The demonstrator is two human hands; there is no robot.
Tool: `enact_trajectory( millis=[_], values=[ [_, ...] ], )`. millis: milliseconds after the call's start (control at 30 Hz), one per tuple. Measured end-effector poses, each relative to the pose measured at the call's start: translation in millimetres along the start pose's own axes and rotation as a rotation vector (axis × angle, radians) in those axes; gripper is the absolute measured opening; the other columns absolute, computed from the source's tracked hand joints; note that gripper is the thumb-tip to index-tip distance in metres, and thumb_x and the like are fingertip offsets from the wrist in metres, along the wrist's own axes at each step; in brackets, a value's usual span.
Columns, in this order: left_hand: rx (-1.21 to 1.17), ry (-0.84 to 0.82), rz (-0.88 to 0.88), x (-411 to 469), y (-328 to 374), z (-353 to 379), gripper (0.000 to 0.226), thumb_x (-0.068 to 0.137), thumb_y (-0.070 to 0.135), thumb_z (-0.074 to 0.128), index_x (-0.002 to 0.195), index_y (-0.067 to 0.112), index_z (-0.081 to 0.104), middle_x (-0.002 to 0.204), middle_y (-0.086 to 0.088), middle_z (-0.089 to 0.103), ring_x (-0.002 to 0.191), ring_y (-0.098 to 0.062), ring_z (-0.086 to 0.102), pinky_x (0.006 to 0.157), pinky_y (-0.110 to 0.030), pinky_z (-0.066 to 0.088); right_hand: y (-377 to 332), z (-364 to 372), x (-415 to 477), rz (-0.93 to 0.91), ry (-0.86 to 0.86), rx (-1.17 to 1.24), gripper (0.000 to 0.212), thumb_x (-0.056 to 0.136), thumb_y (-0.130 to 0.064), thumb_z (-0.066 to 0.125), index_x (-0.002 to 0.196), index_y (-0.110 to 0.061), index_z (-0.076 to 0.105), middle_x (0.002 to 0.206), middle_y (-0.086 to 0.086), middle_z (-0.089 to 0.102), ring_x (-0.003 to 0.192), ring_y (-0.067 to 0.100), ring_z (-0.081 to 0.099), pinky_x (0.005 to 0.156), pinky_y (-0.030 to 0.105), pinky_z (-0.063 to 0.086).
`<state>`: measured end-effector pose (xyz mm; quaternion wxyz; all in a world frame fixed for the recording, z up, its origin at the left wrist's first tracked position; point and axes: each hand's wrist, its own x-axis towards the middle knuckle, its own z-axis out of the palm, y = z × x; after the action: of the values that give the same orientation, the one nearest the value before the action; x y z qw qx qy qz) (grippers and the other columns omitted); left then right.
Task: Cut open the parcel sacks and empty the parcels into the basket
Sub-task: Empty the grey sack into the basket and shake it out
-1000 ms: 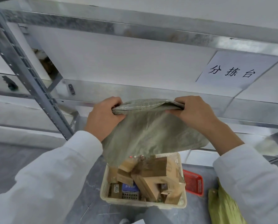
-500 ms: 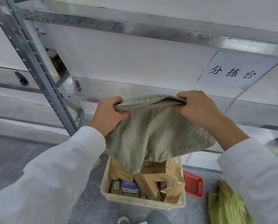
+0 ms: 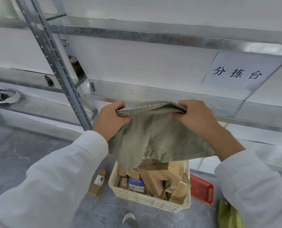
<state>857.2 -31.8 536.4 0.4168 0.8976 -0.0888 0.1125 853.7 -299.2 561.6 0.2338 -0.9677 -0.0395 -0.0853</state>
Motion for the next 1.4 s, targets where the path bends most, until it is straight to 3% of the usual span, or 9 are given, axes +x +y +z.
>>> enact_trajectory(
  millis=[200,400,533,767,900,1100,1267,1333,1400],
  values=[
    [0.051,0.051,0.009,-40.5,22.9,3.9,0.023,0.082,0.017,0.072,0.068,0.014,0.054,0.060,0.002,0.054,0.058,-0.012,0.045,0.054,-0.017,0.036,7.2,-7.7,-46.7,-0.068,-0.075,0.209,0.020,0.086,-0.031,0.064,0.072,-0.017,0.057,0.066,0.000,0.058,0.063,0.015,0.053,0.058,0.033,0.040],
    [0.196,0.025,-0.044,-75.7,38.1,12.7,0.030,0.082,0.026,0.069,0.063,0.020,0.046,0.062,0.005,0.052,0.065,-0.017,0.051,0.058,-0.029,0.038,10.8,-8.5,-92.1,-0.065,-0.118,0.337,0.019,0.083,-0.043,0.068,0.079,-0.030,0.056,0.076,-0.010,0.060,0.071,0.008,0.056,0.058,0.024,0.037],
    [0.270,0.001,-0.010,-97.9,49.0,9.5,0.036,0.080,0.025,0.072,0.060,0.027,0.043,0.071,0.004,0.045,0.070,-0.020,0.049,0.064,-0.031,0.037,11.5,-11.2,-117.1,-0.048,-0.167,0.412,0.034,0.081,-0.046,0.071,0.092,-0.015,0.061,0.087,0.003,0.064,0.080,0.020,0.059,0.067,0.030,0.042],
    [0.092,-0.175,-0.201,-146.7,66.4,15.3,0.036,0.071,0.051,0.075,0.071,0.021,0.056,0.066,0.008,0.057,0.061,-0.008,0.055,0.053,-0.021,0.037,-1.7,-8.9,-164.0,0.055,-0.117,0.427,0.032,0.100,-0.042,0.044,0.087,-0.014,0.052,0.083,0.002,0.059,0.074,0.015,0.053,0.061,0.027,0.037],
    [0.061,-0.198,-0.172,-179.3,74.0,18.1,0.029,0.078,0.049,0.069,0.075,0.025,0.054,0.068,0.008,0.059,0.065,-0.010,0.058,0.057,-0.025,0.040,-14.3,0.5,-207.2,0.119,-0.116,0.451,0.028,0.102,-0.037,0.039,0.091,-0.017,0.054,0.086,-0.001,0.061,0.079,0.013,0.056,0.063,0.025,0.038],
    [-0.015,-0.220,-0.124,-249.3,61.2,18.0,0.012,0.087,0.035,0.065,0.077,0.035,0.057,0.073,0.016,0.062,0.071,0.005,0.056,0.056,-0.010,0.037,-31.9,18.3,-279.5,0.183,-0.087,0.263,0.027,0.103,-0.036,0.036,0.096,-0.020,0.056,0.092,-0.003,0.064,0.090,0.019,0.059,0.088,0.042,0.045],
    [-0.129,-0.322,-0.230,-314.2,59.5,36.4,0.004,0.090,0.031,0.059,0.091,0.027,0.058,0.083,0.008,0.063,0.077,-0.005,0.059,0.061,-0.020,0.040,-52.0,36.3,-344.5,0.214,-0.085,0.324,0.018,0.101,-0.029,0.040,0.108,-0.024,0.055,0.098,-0.007,0.058,0.087,0.007,0.053,0.074,0.016,0.035],
    [-0.177,-0.357,-0.274,-338.2,67.1,42.6,0.010,0.090,0.032,0.059,0.097,0.025,0.058,0.086,0.010,0.062,0.078,-0.002,0.057,0.058,-0.018,0.037,-55.9,40.9,-370.6,0.230,-0.101,0.296,0.025,0.101,-0.037,0.040,0.118,-0.025,0.054,0.104,-0.008,0.060,0.096,0.009,0.055,0.080,0.017,0.037],
    [-0.264,-0.392,-0.336,-357.0,78.4,48.0,0.021,0.090,0.036,0.059,0.104,0.021,0.059,0.090,0.005,0.064,0.082,-0.008,0.062,0.059,-0.023,0.045,-57.4,41.2,-394.6,0.189,-0.174,0.433,0.031,0.098,-0.049,0.044,0.122,-0.034,0.053,0.107,-0.022,0.059,0.102,-0.007,0.055,0.080,0.001,0.035]
  ],
)
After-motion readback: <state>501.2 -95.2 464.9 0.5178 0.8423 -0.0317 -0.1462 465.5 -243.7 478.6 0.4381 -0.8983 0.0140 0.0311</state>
